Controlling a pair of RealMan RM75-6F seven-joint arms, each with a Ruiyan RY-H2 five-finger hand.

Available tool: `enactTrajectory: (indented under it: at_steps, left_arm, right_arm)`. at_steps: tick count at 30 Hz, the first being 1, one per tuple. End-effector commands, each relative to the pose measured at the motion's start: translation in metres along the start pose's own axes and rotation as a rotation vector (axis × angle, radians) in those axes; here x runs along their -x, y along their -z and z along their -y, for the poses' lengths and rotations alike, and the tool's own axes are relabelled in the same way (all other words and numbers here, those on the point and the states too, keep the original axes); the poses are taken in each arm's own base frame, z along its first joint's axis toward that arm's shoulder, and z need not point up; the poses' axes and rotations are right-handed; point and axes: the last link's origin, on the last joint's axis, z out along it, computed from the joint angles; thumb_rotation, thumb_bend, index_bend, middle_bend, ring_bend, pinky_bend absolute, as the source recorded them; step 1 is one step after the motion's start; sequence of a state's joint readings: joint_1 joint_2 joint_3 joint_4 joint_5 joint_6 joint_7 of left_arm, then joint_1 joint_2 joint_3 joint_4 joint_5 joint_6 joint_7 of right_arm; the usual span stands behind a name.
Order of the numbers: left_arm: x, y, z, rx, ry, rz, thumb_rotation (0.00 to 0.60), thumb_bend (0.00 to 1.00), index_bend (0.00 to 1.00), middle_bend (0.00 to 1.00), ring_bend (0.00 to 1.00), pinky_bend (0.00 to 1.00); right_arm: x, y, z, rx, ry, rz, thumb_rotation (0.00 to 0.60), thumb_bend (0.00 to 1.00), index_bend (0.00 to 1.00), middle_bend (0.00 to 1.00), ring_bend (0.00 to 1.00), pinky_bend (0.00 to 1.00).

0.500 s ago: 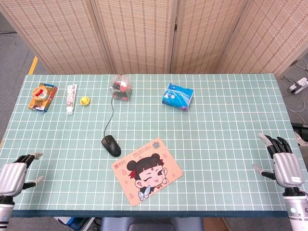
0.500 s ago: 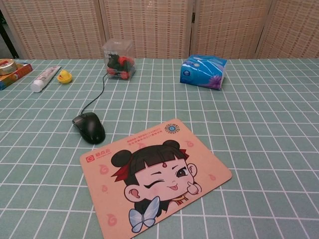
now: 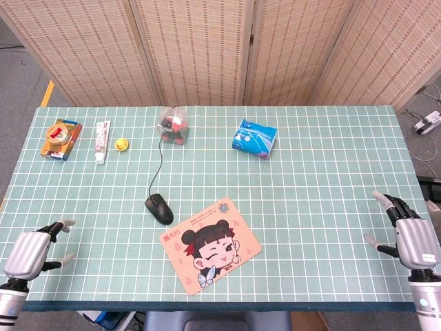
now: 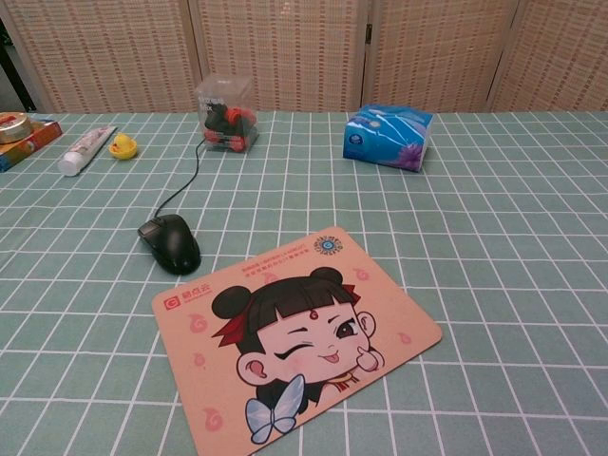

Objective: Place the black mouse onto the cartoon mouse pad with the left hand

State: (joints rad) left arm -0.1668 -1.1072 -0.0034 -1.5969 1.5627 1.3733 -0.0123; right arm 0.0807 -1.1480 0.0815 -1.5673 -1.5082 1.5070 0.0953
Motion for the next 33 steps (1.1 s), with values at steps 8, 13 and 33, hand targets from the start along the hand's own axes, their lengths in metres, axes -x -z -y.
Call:
enactTrajectory:
  at_steps: [8,13,33]
  left_arm:
    - [-0.017,-0.037,-0.032,0.243,-0.070,0.032,0.600,0.18,0.31,1.00,1.00,1.00]
    - [-0.021,-0.061,-0.061,0.348,-0.101,0.078,0.600,0.18,0.31,1.00,1.00,1.00]
    - [0.014,-0.147,-0.145,0.565,-0.363,0.185,0.600,0.18,0.20,1.00,1.00,1.00]
  right_arm:
    - [-0.006,-0.002,-0.004,0.022,0.013,-0.028,0.600,0.12,0.17,0.23,0.18,0.40]
    - [-0.008,0.000,-0.002,0.022,0.025,-0.030,0.600,0.12,0.17,0.23,0.18,0.40]
    - [-0.027,-0.002,-0.022,0.084,-0.021,-0.079,0.600,0.12,0.19,0.25,0.19,0.40]
